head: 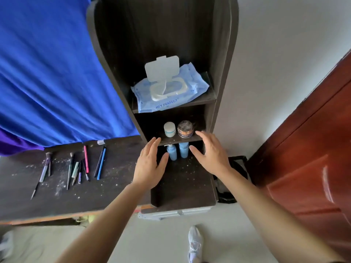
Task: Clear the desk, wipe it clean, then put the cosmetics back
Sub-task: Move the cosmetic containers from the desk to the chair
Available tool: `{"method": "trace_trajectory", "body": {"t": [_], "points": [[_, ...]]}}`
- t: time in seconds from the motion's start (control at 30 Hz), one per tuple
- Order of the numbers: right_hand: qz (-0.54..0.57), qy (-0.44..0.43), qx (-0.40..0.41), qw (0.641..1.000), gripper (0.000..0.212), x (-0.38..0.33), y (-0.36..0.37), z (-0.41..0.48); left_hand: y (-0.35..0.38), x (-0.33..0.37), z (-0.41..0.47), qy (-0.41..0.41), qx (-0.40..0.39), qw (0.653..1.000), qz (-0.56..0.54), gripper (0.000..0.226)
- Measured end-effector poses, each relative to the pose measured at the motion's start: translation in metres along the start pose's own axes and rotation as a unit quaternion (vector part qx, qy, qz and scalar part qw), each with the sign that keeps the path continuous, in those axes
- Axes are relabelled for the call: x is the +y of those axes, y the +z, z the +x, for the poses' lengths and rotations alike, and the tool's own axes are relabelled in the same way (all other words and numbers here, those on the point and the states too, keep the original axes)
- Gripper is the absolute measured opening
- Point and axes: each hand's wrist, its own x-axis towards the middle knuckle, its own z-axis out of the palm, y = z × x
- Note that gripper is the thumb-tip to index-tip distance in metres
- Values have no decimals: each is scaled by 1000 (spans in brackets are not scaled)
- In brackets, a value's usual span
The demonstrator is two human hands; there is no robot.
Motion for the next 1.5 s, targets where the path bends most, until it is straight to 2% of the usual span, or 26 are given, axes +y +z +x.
{"method": "trace_trajectory", "body": {"t": [0.27,0.47,0.53,0.7,0.83,0.93,1.07,1.27,1.4,1.5], "points": [[-17,44,-70,996,82,20,38,77,45,-15,92,-4,-37,999,17,64],[-33,83,-107,990,97,32,60,105,78,-23,142,-65,-55,996,9,76],[-47,85,-114,989,96,34,68,107,86,-28,147,-79,-49,996,-2,73],[-21,86,-57,994,85,32,72,108,89,-35,146,-102,-2,993,-61,63],[-16,52,-19,998,77,29,68,84,80,-30,120,-119,34,988,-97,59],[-9,61,44,997,76,22,54,50,61,-15,88,-84,51,990,-100,58],[-4,92,88,992,79,22,50,17,53,-7,58,-63,68,989,-112,58],[-29,128,164,978,75,3,8,-45,24,22,31,70,48,992,-97,58],[-86,179,236,951,76,-1,-32,-109,20,55,16,171,23,979,-104,57],[-107,263,290,914,76,-7,-59,-185,33,85,-13,259,-22,956,-138,52]]}}
